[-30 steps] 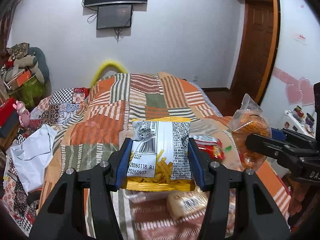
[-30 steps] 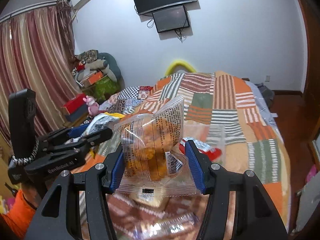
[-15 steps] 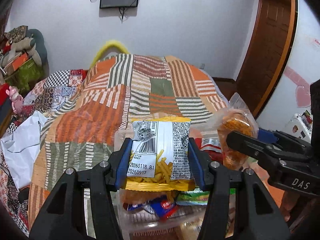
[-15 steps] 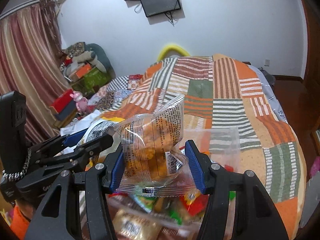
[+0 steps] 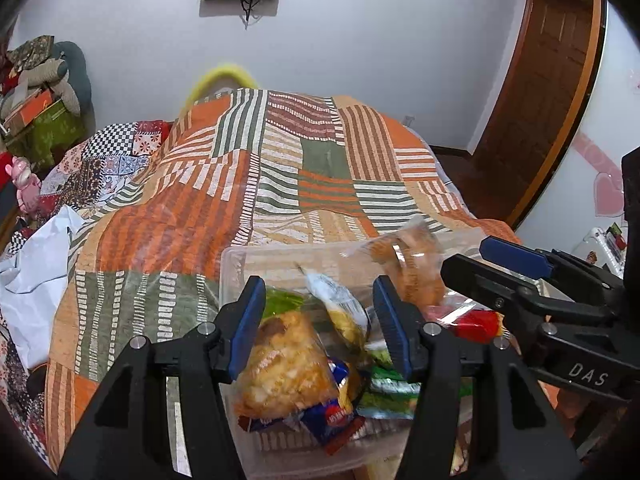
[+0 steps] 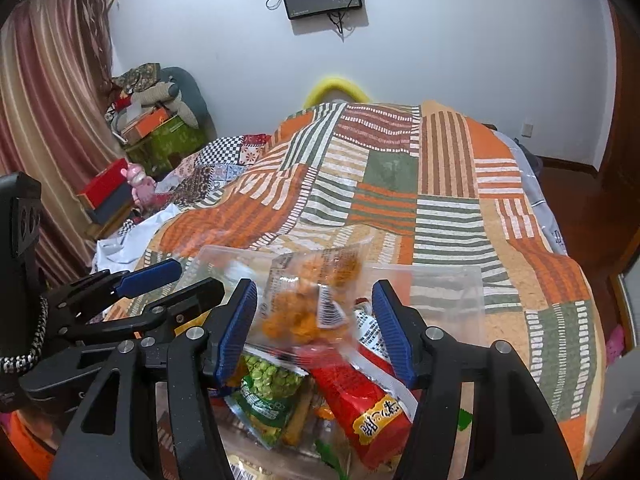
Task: Organize snacks
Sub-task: 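Carry the fries bag and candy bag into the clear box, open both, then grasp the square cake with the left tool while the right tool grasps the long biscuit roll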
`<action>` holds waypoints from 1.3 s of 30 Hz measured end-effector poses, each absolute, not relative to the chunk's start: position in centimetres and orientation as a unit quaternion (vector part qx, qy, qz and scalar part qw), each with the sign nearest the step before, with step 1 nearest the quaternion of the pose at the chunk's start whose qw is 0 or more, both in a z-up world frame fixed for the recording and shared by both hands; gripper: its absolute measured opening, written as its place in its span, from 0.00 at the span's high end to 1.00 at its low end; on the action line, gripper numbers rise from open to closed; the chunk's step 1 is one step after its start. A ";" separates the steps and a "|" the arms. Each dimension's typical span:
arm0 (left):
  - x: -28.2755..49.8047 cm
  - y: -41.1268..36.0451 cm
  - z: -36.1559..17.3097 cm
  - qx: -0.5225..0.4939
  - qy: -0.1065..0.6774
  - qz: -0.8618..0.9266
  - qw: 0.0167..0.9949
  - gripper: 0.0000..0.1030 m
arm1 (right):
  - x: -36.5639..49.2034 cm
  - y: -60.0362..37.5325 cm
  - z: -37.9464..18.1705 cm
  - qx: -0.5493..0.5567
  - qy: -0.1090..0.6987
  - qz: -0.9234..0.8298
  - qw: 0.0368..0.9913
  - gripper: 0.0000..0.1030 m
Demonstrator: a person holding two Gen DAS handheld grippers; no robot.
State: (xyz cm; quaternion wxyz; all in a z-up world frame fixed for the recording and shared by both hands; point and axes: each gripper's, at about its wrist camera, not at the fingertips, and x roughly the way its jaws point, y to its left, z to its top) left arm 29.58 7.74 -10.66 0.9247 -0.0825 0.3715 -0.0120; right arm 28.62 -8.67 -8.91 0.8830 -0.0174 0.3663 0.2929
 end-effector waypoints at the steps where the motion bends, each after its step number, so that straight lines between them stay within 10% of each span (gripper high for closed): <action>1: 29.3 7.7 -10.5 -0.082 0.370 -0.013 0.926 0.46 | 28.3 -8.9 -8.7 -0.020 0.364 0.293 0.884 0.45; 39: 14.6 6.4 -15.5 -0.047 0.430 -0.023 0.901 0.38 | 21.7 -11.3 -17.9 0.000 0.508 0.280 0.815 0.22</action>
